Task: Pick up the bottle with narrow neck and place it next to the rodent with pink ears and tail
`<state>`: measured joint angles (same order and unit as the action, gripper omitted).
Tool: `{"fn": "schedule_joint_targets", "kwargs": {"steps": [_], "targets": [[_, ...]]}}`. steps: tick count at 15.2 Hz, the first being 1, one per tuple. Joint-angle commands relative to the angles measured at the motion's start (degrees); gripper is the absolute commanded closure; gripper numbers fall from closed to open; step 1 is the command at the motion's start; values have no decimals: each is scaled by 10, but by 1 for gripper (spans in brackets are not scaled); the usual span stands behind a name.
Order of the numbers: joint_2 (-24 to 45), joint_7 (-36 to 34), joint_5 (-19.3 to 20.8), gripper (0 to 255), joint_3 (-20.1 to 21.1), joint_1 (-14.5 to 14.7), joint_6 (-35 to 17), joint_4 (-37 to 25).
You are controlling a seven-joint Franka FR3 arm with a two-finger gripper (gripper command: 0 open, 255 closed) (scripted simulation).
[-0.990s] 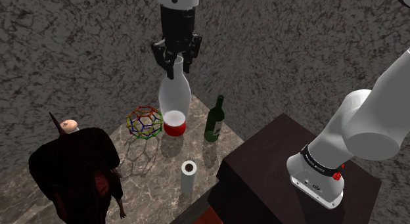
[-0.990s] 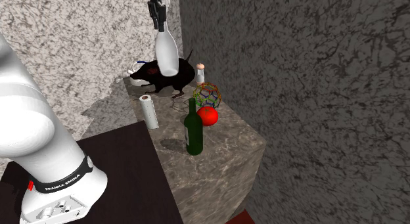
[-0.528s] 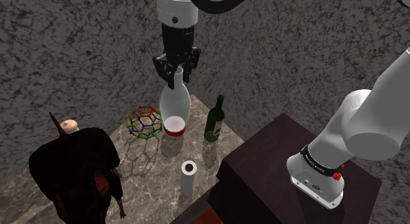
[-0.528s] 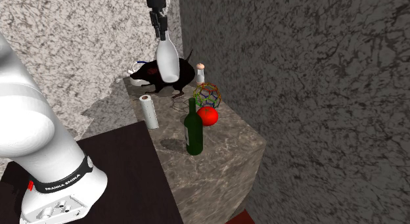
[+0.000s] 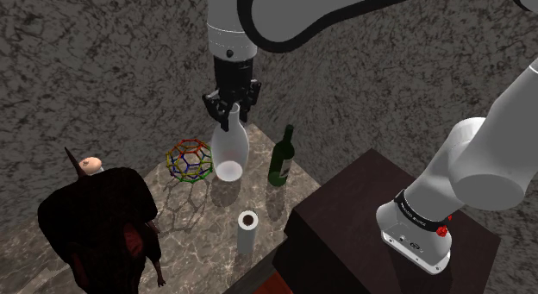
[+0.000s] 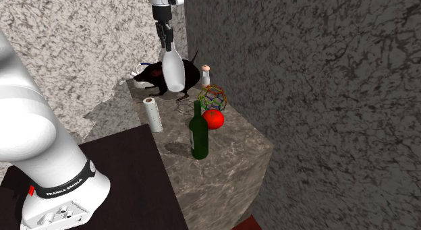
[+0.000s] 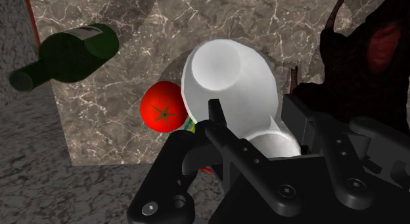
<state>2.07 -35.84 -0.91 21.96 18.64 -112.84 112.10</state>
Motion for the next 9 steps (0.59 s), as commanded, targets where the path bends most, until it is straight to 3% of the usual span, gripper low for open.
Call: {"fn": "schedule_joint_targets", "kwargs": {"steps": [1, 9], "targets": [[5, -2, 2, 255, 0, 1, -17, 11], [28, -7, 11, 255, 1, 2, -75, 49]]}}
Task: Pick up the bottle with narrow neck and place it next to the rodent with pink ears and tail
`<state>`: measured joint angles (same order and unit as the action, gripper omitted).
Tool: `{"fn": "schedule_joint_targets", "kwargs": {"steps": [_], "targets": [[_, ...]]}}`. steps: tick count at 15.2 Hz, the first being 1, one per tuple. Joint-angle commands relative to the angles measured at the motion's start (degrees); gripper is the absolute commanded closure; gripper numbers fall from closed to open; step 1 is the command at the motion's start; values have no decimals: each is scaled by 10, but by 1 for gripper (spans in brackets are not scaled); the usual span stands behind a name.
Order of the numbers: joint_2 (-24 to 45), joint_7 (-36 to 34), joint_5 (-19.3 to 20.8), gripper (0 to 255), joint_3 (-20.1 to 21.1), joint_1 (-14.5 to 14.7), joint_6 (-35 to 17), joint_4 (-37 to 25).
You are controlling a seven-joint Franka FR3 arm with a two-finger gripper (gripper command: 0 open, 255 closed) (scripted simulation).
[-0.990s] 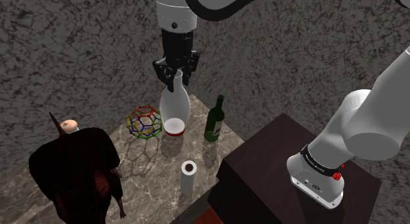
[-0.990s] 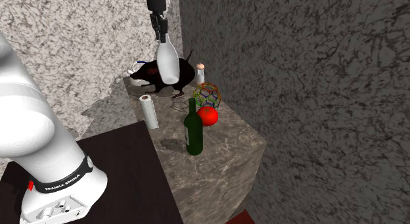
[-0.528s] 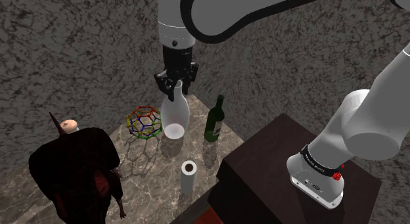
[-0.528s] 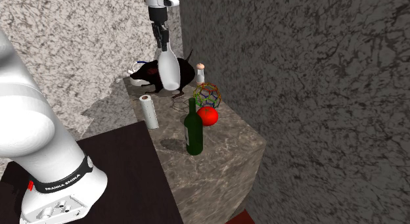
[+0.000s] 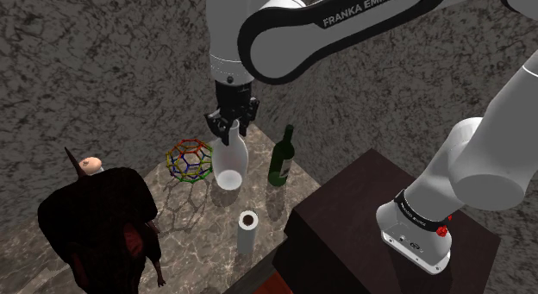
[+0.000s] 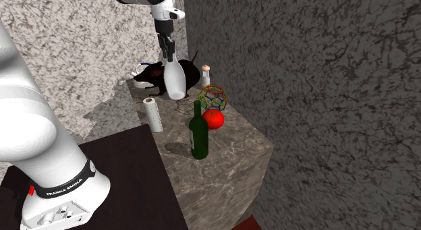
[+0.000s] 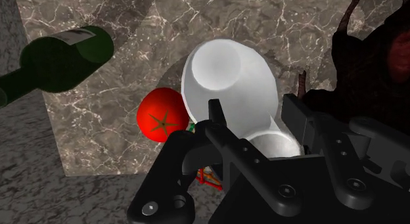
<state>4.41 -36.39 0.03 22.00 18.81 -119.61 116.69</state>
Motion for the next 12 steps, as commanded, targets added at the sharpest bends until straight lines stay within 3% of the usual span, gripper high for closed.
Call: {"fn": "schedule_joint_targets", "kwargs": {"steps": [1, 12], "targets": [[8, -3, 3, 255, 0, 1, -15, 7], [52, -16, 25, 255, -3, 5, -93, 44]]}}
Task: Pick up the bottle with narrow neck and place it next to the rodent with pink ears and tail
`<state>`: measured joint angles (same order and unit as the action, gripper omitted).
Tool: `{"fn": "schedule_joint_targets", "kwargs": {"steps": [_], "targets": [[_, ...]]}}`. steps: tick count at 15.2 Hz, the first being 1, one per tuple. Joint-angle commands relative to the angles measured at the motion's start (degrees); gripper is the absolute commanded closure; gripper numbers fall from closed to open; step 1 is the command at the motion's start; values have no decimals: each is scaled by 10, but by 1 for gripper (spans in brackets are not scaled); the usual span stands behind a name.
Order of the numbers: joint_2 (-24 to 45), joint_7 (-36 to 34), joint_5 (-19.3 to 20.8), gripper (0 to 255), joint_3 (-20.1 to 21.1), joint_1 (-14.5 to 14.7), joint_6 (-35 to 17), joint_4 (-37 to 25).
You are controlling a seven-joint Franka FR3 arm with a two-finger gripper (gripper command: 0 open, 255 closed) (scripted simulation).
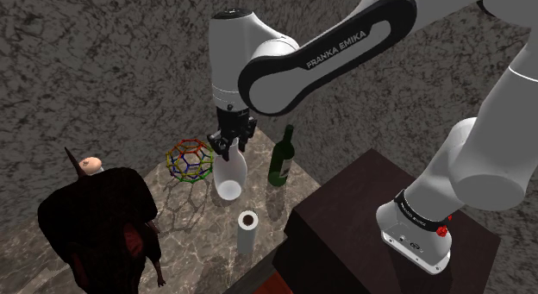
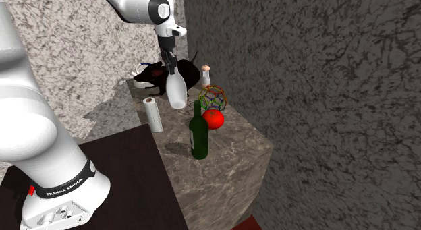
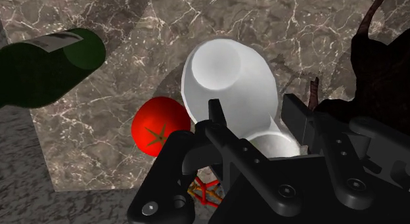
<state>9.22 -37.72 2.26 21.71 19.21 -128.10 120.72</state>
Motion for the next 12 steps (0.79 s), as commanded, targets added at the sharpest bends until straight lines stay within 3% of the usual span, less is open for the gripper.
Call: {"fn": "schedule_joint_targets", "kwargs": {"steps": [1, 12], "targets": [[9, -4, 5, 255, -1, 2, -16, 7], [67, -23, 35, 255, -11, 10, -90, 27]]}}
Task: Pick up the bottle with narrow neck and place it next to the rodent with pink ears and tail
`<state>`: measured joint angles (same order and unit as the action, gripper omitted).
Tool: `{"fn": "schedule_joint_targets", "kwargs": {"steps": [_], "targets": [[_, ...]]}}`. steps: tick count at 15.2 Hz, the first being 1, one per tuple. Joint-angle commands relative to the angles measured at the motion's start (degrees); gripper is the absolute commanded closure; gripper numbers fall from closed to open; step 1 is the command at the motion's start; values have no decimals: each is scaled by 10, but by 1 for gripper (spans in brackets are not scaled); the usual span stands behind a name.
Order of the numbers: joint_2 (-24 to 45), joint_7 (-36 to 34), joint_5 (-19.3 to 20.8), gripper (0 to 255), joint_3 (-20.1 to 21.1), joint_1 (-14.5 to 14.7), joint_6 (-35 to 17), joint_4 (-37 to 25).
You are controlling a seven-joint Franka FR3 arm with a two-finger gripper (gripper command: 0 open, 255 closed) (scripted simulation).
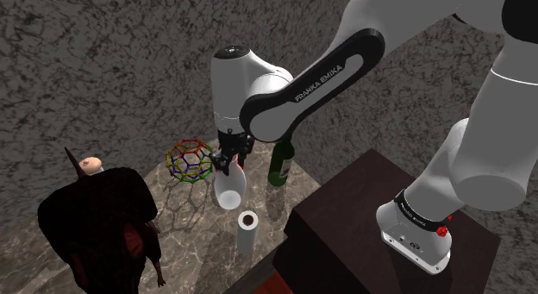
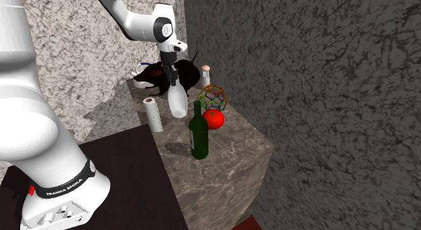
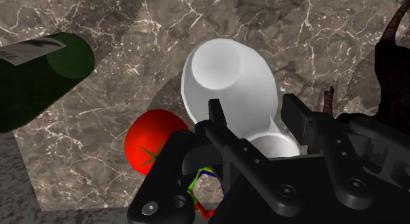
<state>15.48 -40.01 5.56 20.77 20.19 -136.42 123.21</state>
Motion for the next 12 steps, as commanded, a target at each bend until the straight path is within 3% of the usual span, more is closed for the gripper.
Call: {"fn": "schedule_joint_targets", "kwargs": {"steps": [1, 12], "targets": [[10, -3, 6, 255, -3, 1, -14, 3], [79, -26, 42, 255, -23, 16, -82, 7]]}}
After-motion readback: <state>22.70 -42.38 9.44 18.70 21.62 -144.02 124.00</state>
